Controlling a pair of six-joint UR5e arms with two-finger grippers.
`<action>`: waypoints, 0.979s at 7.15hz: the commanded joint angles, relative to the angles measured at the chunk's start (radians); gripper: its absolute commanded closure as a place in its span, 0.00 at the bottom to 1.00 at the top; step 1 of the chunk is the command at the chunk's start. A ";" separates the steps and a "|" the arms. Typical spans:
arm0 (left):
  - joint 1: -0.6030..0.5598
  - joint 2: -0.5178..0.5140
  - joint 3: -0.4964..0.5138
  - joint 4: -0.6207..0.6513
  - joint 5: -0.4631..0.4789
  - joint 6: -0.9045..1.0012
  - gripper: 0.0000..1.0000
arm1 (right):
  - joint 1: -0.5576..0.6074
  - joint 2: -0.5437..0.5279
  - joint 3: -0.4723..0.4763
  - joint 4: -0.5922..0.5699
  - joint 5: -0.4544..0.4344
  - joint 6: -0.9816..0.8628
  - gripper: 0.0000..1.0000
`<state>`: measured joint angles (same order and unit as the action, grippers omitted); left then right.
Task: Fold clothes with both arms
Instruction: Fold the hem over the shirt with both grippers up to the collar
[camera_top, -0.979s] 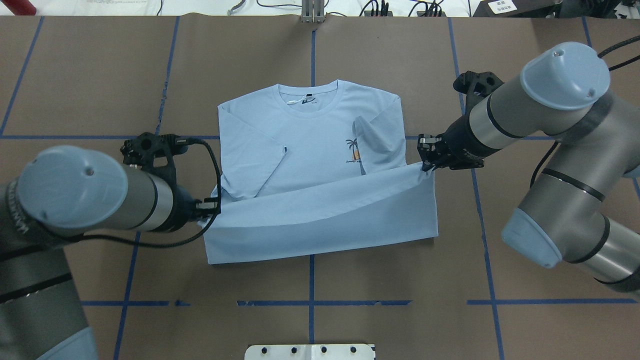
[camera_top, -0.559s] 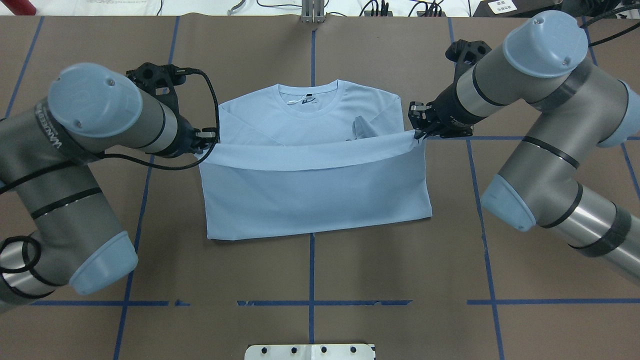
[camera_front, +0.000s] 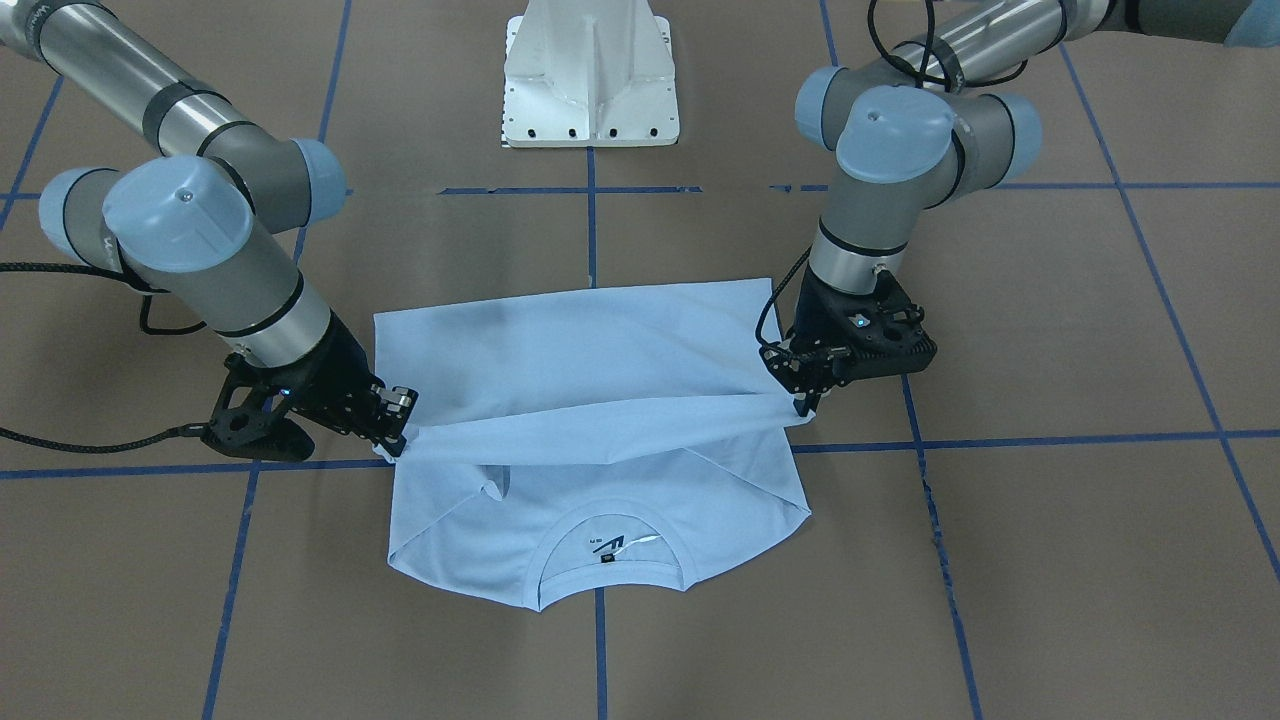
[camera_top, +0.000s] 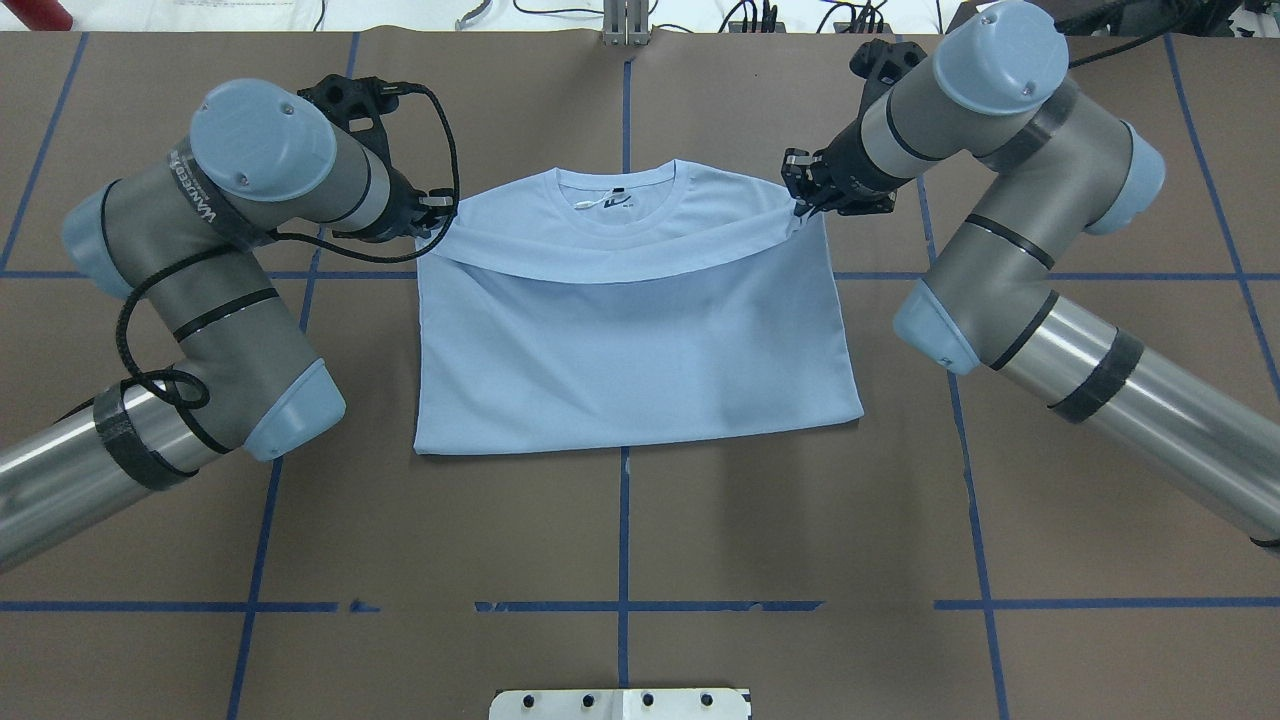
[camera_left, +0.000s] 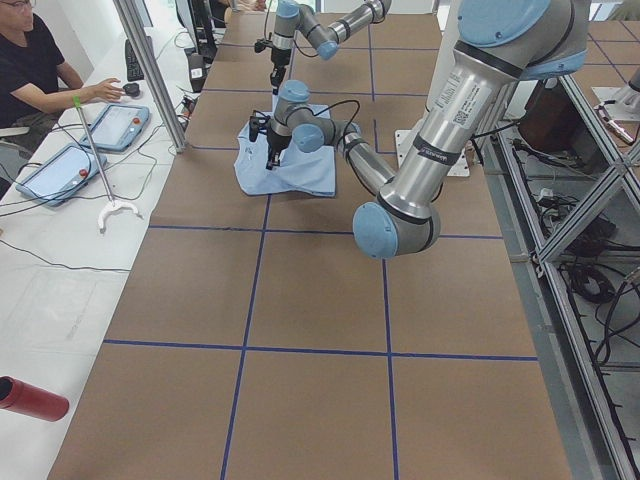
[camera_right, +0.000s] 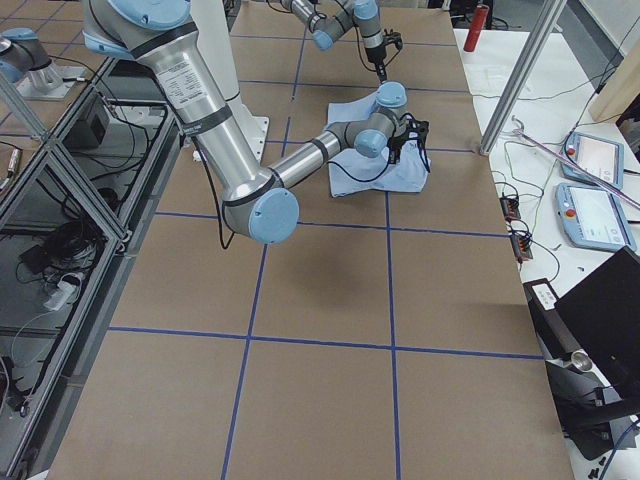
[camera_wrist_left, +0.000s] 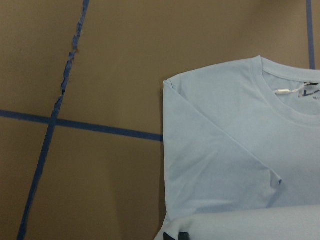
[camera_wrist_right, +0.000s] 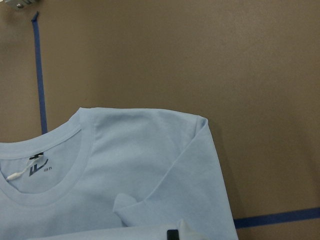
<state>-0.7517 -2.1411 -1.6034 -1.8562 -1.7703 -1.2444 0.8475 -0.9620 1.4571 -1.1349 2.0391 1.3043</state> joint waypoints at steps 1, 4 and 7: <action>-0.018 -0.010 0.079 -0.073 0.000 0.000 1.00 | 0.002 0.077 -0.110 0.009 -0.020 0.000 1.00; -0.034 -0.045 0.149 -0.080 0.002 0.000 1.00 | 0.044 0.100 -0.179 0.011 -0.022 -0.002 1.00; -0.032 -0.066 0.186 -0.089 0.002 -0.001 1.00 | 0.050 0.114 -0.218 0.052 -0.022 -0.002 1.00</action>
<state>-0.7850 -2.1998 -1.4264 -1.9433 -1.7687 -1.2444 0.8960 -0.8588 1.2496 -1.0907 2.0172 1.3024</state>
